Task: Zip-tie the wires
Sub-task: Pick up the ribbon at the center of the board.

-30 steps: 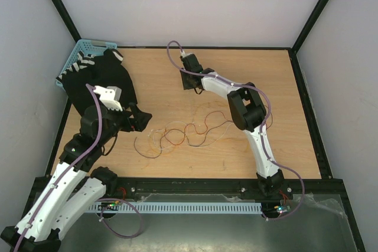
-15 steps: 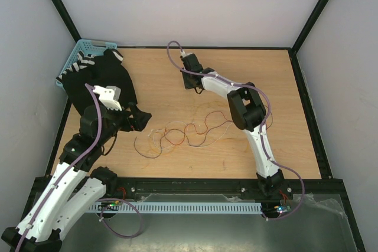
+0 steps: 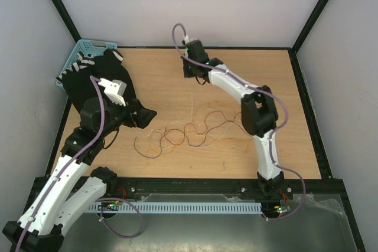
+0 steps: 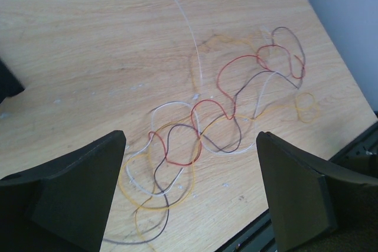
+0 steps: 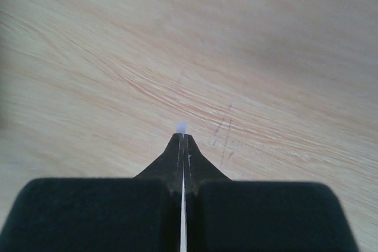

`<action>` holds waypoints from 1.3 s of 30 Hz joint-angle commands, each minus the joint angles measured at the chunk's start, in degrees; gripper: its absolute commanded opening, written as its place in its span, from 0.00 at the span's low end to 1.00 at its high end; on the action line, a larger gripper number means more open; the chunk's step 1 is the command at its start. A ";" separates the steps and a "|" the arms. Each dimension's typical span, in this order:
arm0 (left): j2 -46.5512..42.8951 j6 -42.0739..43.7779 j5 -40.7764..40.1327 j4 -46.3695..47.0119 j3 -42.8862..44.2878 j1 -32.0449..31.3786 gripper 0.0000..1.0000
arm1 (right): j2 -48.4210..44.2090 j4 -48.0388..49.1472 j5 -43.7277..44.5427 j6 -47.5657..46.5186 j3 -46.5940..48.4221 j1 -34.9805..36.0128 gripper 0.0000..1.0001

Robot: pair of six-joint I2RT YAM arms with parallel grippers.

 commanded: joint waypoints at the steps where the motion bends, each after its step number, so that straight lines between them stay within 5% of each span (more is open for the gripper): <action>1: 2.36 2.98 8.76 9.19 2.24 0.24 0.94 | -14.09 0.94 -1.29 4.61 0.85 0.16 0.00; 7: 8.54 3.03 12.72 17.41 5.24 -1.44 0.90 | -25.22 2.76 -5.51 11.14 -5.78 1.07 0.00; 19: 17.35 2.94 2.59 25.50 8.92 -15.66 0.86 | -46.88 18.03 -7.81 22.68 -33.55 7.29 0.00; 39: 29.34 2.04 -6.36 28.20 14.20 -24.85 0.69 | -60.13 19.23 -4.56 26.20 -45.71 8.86 0.00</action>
